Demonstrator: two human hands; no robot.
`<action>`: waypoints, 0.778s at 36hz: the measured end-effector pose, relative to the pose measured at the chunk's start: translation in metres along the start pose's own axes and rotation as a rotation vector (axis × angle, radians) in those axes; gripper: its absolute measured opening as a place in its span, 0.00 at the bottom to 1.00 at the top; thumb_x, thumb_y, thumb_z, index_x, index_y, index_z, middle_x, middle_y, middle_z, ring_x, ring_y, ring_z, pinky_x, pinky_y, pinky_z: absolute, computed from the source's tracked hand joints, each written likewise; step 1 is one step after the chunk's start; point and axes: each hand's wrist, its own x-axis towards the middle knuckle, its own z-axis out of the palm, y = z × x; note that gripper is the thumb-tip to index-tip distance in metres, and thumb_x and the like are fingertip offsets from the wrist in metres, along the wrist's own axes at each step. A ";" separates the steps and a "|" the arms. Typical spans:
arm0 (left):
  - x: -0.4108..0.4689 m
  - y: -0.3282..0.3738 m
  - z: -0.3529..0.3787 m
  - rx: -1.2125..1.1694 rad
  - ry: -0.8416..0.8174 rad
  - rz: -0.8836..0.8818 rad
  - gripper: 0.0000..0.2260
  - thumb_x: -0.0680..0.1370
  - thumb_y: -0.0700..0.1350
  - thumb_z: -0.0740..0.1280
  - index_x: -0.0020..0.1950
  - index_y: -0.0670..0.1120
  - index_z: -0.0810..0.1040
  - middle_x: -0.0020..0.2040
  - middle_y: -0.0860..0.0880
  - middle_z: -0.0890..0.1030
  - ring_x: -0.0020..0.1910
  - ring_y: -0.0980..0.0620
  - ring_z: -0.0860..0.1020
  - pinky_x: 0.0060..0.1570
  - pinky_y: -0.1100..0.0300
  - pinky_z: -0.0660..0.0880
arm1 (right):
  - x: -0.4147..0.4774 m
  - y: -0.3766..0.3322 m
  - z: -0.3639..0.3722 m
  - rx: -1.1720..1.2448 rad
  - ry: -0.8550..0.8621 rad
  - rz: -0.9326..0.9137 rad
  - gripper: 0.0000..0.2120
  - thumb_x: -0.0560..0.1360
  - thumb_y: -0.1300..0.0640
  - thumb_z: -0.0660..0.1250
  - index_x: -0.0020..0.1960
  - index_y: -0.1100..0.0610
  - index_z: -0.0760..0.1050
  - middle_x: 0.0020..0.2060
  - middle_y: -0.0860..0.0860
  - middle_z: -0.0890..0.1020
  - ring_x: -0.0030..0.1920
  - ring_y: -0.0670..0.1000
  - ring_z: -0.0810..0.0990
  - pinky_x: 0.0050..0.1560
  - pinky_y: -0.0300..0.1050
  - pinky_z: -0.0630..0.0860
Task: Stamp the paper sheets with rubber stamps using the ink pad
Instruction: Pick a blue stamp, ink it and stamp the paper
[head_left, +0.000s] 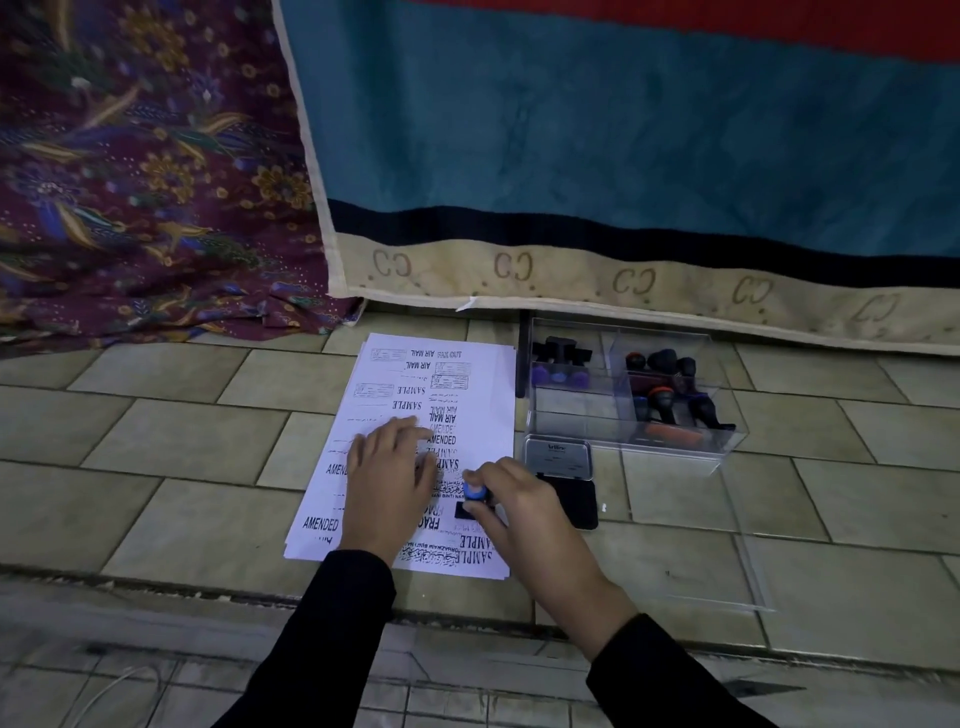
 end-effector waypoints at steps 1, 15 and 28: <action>0.000 0.000 0.000 0.001 0.001 0.001 0.12 0.77 0.48 0.61 0.58 0.51 0.76 0.64 0.51 0.74 0.64 0.49 0.69 0.69 0.45 0.58 | -0.001 0.000 0.001 -0.004 0.002 -0.004 0.07 0.73 0.61 0.68 0.51 0.56 0.75 0.45 0.50 0.77 0.44 0.49 0.79 0.47 0.34 0.71; 0.000 0.001 -0.002 -0.009 -0.013 -0.011 0.11 0.77 0.49 0.61 0.58 0.53 0.75 0.64 0.53 0.74 0.63 0.51 0.69 0.70 0.47 0.56 | 0.004 0.000 -0.039 0.182 0.274 0.126 0.09 0.72 0.62 0.71 0.51 0.54 0.77 0.44 0.44 0.79 0.42 0.41 0.79 0.44 0.28 0.74; -0.001 0.004 -0.005 -0.019 -0.021 -0.026 0.10 0.77 0.47 0.63 0.59 0.53 0.75 0.65 0.53 0.73 0.65 0.51 0.68 0.72 0.50 0.52 | 0.062 0.077 -0.122 0.056 0.444 0.400 0.08 0.73 0.59 0.70 0.50 0.55 0.74 0.43 0.49 0.80 0.38 0.39 0.78 0.35 0.28 0.71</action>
